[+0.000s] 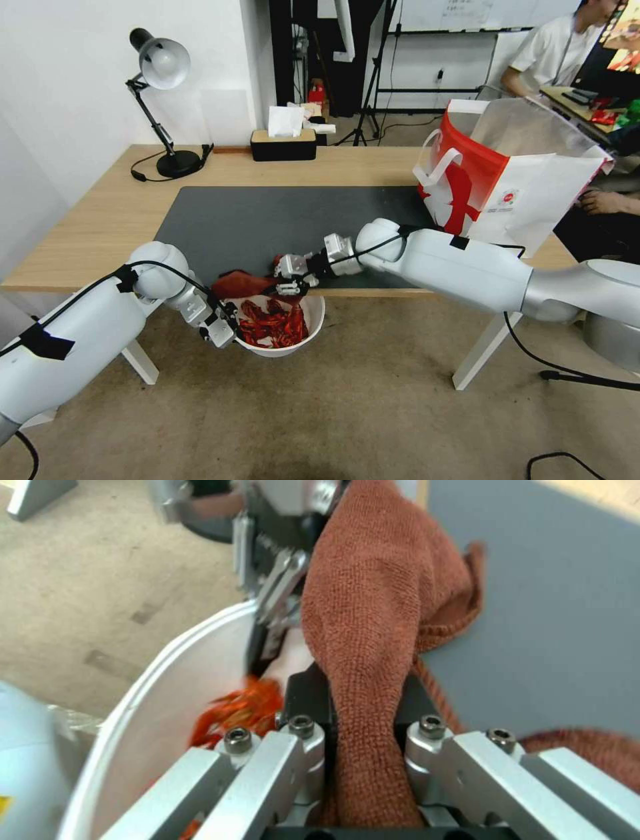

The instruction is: Sweep shrimp from table into container with towel, then put container into takeout bag.

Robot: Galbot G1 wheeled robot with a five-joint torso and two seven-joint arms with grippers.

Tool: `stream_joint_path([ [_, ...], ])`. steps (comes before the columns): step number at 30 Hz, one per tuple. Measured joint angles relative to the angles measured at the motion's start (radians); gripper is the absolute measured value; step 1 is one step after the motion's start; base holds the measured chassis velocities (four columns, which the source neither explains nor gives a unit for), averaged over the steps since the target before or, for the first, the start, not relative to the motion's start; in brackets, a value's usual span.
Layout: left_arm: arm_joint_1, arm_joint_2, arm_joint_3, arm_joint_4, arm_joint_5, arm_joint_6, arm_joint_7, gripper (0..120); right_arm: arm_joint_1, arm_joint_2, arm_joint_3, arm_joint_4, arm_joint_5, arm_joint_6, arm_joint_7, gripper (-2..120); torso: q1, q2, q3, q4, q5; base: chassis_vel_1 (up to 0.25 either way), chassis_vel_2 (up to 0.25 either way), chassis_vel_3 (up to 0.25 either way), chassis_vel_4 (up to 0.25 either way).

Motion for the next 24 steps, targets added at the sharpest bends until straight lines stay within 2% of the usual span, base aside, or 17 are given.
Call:
stream_joint_path([
  [1, 0.007, 0.002, -0.005, -0.001, 0.0, 0.0, 0.0, 0, -0.008, -0.013, -0.002, 0.019, 0.004, -0.027, 0.001, 8, 0.0, 0.0, 0.0, 0.0001, 0.0001, 0.0, 0.0, 0.0, 0.0],
  [9, 0.019, 0.001, -0.014, -0.002, 0.004, 0.0, 0.0, 0, -0.039, -0.057, 0.007, 0.075, 0.059, -0.045, 0.022, 8, 0.0, 0.0, 0.0, -0.0008, 0.0003, 0.0, 0.0, 0.0, 0.0],
  [17, 0.042, -0.001, -0.028, -0.005, 0.014, -0.001, -0.001, 0, -0.077, -0.115, 0.097, 0.13, 0.131, -0.051, 0.042, 8, 0.0, 0.0, 0.0, -0.0005, 0.0003, 0.0, 0.0, 0.0, 0.0],
  [18, 0.045, 0.0, -0.03, -0.008, 0.015, -0.001, -0.001, 0, -0.09, -0.143, 0.148, 0.155, 0.191, -0.066, 0.059, 8, 0.0, 0.0, 0.0, -0.0006, 0.0004, 0.0, 0.0, 0.0, 0.0],
  [20, 0.045, 0.0, -0.03, -0.008, 0.015, -0.001, -0.001, 0, -0.092, -0.148, 0.158, 0.16, 0.204, -0.068, 0.065, 8, 0.0, 0.0, 0.0, -0.0006, 0.0004, 0.0, 0.0, 0.0, 0.0],
  [22, 0.045, 0.001, -0.031, -0.014, 0.015, -0.001, -0.001, 0, -0.106, -0.182, 0.236, 0.182, 0.317, -0.084, 0.136, 8, 0.0, 0.0, 0.0, -0.0006, 0.0005, 0.0, 0.0, 0.0, 0.0],
  [24, 0.046, 0.001, -0.031, -0.016, 0.015, -0.001, 0.0, 0, -0.111, -0.19, 0.265, 0.182, 0.344, -0.086, 0.168, 8, 0.0, 0.0, 0.0, -0.0006, 0.0004, 0.0, 0.0, 0.0, 0.0],
])
